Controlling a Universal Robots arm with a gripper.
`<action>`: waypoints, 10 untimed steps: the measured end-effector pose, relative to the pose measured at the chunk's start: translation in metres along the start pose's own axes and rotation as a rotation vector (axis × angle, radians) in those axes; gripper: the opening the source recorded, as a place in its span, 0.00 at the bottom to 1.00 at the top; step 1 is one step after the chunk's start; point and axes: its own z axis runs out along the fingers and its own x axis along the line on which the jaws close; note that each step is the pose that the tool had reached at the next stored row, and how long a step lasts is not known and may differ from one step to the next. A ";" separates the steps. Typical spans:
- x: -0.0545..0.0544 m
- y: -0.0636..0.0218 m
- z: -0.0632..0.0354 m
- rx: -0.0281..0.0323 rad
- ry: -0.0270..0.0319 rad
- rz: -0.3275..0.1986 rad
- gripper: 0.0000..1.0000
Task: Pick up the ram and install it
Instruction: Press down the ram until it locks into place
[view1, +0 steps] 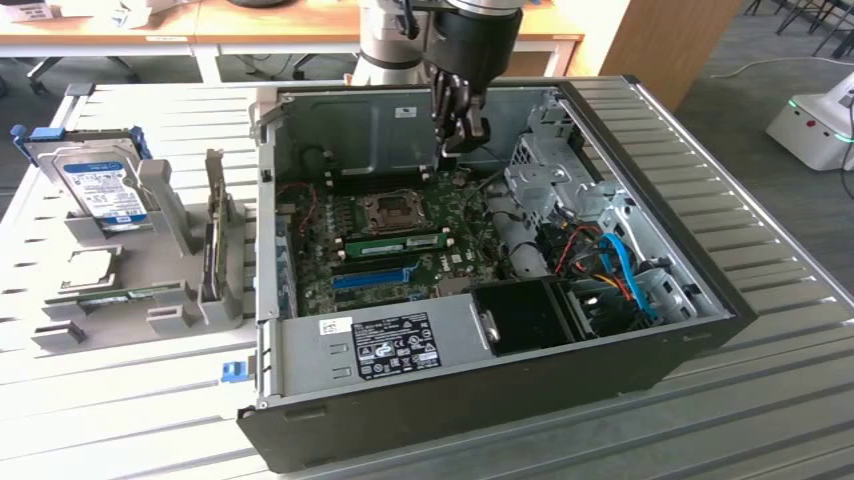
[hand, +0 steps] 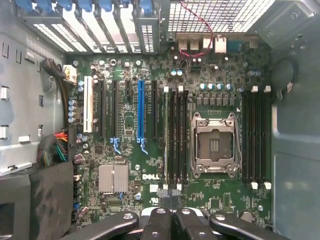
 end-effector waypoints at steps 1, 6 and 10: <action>0.000 -0.0006 0.0000 0.0000 0.0000 0.000 0.11; 0.000 -0.0014 0.0000 0.0000 0.0000 0.000 0.11; 0.000 -0.0014 0.0008 0.0000 -0.0001 0.000 0.11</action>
